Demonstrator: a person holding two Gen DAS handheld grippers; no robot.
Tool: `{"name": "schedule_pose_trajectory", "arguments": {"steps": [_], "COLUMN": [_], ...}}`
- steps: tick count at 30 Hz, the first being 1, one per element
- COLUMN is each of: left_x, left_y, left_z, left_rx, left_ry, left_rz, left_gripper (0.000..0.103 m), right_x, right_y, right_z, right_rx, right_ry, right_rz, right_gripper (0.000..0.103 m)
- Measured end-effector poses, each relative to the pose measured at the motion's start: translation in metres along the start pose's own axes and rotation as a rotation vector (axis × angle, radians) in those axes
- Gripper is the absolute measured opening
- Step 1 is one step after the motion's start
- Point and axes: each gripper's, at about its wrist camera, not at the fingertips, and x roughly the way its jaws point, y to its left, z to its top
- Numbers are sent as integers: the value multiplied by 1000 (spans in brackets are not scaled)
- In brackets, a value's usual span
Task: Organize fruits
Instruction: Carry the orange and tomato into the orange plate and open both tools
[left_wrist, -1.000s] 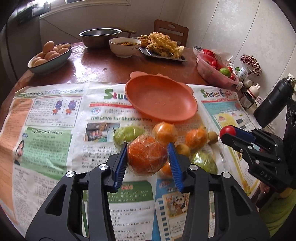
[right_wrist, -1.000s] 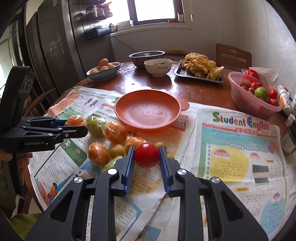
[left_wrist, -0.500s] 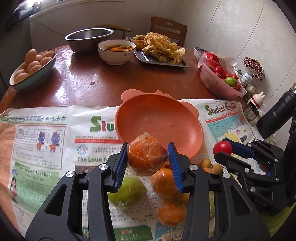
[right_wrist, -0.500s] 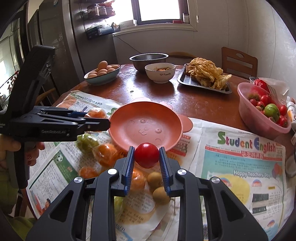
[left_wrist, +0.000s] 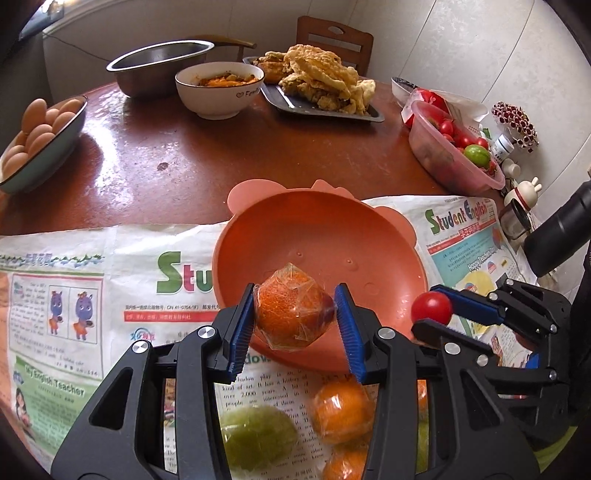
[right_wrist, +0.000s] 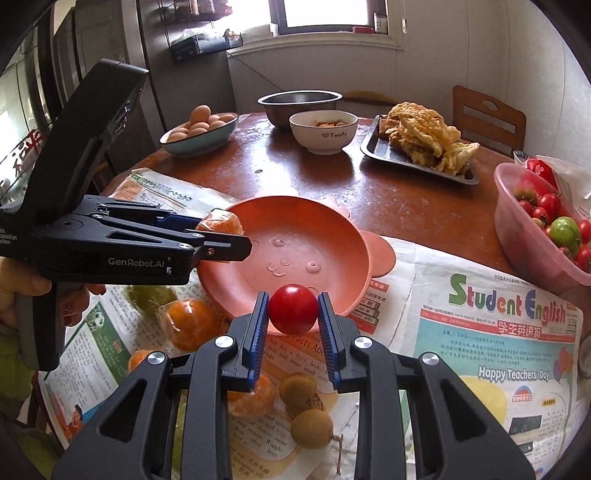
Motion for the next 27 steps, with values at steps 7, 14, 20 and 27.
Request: {"name": "schedule_pose_trajectory", "arguments": {"steps": [7, 14, 20, 27], "left_x": [12, 20, 24, 24], "left_y": [1, 0, 0, 0], "left_z": [4, 6, 6, 6], "left_rx": [1, 2, 4, 3], "left_ry": [16, 27, 31, 32], "left_rz": [-8, -17, -23, -25], "left_gripper": [34, 34, 34, 34], "right_x": [17, 26, 29, 29], "right_y": [0, -1, -1, -1], "right_z": [3, 4, 5, 5], "right_rx": [-20, -30, -32, -27], "right_ry": [33, 53, 62, 62], "right_rz": [1, 9, 9, 9], "right_gripper": [26, 26, 26, 27]}}
